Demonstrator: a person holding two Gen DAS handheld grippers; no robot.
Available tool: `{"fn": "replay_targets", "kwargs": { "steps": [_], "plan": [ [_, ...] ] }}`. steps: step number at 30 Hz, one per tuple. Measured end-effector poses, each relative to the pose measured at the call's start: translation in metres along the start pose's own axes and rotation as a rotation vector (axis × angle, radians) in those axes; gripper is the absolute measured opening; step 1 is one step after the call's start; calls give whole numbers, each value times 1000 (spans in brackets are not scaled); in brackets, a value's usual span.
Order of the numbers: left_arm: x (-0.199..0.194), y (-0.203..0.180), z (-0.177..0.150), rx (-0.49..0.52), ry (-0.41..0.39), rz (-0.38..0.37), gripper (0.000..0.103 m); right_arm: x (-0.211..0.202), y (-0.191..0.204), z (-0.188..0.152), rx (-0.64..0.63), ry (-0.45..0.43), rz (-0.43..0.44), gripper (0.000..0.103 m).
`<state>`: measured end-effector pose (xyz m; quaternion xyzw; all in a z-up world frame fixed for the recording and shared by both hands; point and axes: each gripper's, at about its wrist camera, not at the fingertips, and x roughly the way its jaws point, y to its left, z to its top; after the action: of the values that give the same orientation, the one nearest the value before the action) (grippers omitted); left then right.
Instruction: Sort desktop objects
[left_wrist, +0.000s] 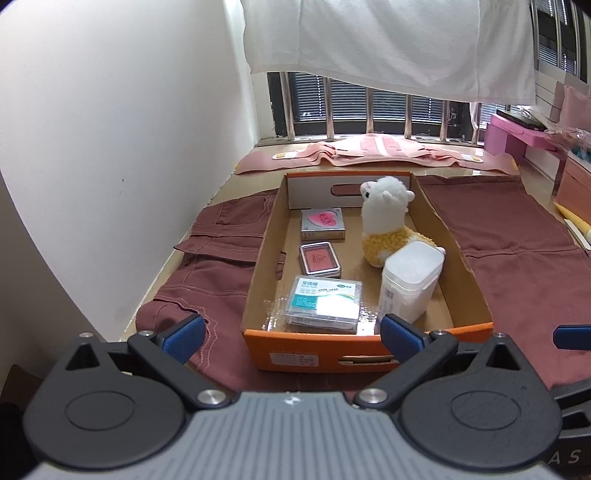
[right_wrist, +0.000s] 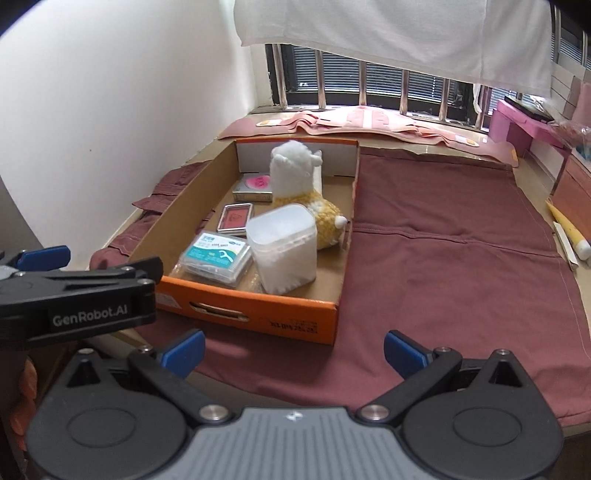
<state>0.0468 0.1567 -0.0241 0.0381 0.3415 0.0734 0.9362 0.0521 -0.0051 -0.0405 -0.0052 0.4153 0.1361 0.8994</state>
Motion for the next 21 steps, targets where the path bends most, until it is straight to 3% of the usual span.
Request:
{"fn": "replay_targets", "kwargs": {
  "steps": [7, 21],
  "plan": [
    [-4, -1, -5, -62, -35, 1, 103, 2, -9, -12, 2, -1, -20, 103],
    [-2, -6, -9, -58, 6, -26, 103, 5, -11, -14, -6, 0, 23, 103]
  ]
}}
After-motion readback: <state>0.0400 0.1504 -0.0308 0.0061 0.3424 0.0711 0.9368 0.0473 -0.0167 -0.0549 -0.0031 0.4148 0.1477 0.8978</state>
